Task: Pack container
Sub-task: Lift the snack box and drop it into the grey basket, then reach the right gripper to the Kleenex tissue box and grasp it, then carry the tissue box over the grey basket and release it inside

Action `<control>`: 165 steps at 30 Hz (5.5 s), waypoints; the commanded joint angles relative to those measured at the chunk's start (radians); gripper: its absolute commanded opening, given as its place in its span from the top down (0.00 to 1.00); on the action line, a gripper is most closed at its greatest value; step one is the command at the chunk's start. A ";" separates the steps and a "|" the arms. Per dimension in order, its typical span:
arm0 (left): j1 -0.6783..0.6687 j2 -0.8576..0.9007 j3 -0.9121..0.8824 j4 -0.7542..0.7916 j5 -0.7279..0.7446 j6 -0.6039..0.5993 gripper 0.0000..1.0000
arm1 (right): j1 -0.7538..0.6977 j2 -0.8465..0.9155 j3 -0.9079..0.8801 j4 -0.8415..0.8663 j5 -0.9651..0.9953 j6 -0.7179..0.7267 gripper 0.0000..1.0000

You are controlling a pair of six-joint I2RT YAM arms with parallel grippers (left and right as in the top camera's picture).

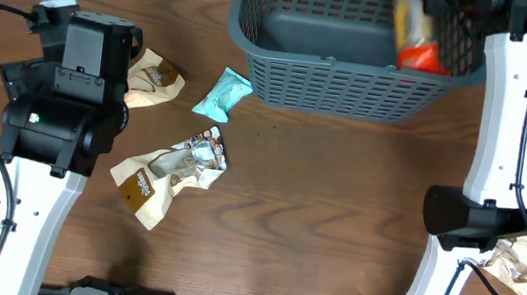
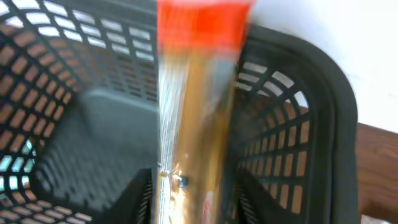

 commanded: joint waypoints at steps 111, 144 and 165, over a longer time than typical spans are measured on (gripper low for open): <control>0.004 -0.005 -0.002 -0.002 0.008 0.005 0.01 | -0.766 0.324 -0.532 0.007 0.173 -0.224 0.17; 0.004 -0.005 -0.002 -0.002 0.008 0.005 0.01 | -0.676 0.171 -0.179 -0.141 -0.023 -0.064 0.98; 0.004 -0.005 -0.002 -0.002 0.008 0.001 0.01 | -0.019 -0.220 0.075 -0.118 0.018 0.076 0.98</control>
